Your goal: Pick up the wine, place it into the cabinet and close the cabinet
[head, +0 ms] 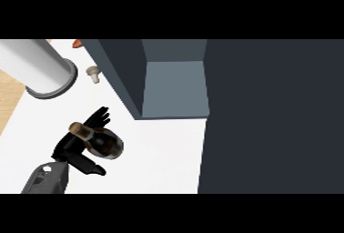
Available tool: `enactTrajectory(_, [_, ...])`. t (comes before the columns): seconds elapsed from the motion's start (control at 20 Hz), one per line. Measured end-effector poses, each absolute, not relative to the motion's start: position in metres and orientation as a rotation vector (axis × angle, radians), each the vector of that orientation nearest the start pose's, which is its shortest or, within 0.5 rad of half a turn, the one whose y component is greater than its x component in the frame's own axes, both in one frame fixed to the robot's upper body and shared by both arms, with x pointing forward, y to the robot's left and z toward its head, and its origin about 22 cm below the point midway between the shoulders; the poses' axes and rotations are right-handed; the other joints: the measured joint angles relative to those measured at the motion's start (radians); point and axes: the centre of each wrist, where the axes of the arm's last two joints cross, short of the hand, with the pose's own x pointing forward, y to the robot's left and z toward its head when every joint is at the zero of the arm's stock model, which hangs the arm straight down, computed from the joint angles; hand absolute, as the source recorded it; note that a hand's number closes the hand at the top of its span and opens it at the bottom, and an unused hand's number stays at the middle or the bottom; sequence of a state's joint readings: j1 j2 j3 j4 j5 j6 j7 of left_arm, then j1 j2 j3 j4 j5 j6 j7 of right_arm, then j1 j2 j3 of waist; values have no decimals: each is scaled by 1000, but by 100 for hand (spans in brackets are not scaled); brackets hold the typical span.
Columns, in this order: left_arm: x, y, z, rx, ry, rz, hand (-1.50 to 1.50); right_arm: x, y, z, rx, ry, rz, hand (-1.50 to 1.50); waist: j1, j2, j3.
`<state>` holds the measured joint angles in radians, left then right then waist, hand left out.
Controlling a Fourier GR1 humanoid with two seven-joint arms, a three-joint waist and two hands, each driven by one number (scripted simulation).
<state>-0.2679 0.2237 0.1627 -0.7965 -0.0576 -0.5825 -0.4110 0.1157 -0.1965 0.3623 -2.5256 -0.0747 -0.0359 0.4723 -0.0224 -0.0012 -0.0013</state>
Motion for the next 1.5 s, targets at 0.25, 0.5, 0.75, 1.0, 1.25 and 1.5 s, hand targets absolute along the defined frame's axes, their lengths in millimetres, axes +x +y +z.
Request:
enactTrajectory(0.25, [271,312,-106,-394,-1388,-242,-150,126,-194,184,287,-1868,311,-150,1,0,0])
enactTrajectory(0.5, [275,309,-114,-436,-1378,-132,-150,123,-195,181,286,-1867,314,-150,-6,0,0])
enactTrajectory(0.75, [277,305,-118,-476,-1366,-74,-150,123,-195,181,284,-1855,306,-150,-2,-1,0])
enactTrajectory(1.0, [284,298,-120,-501,-1352,-61,-150,125,-195,181,280,-1864,307,-150,-2,0,1])
enactTrajectory(1.25, [287,282,-122,-520,-1364,-61,150,125,-198,181,263,-1873,313,-150,2,-1,1])
enactTrajectory(1.5, [288,277,-121,-510,-1386,-93,150,124,-196,181,277,-1864,311,-150,5,-2,1])
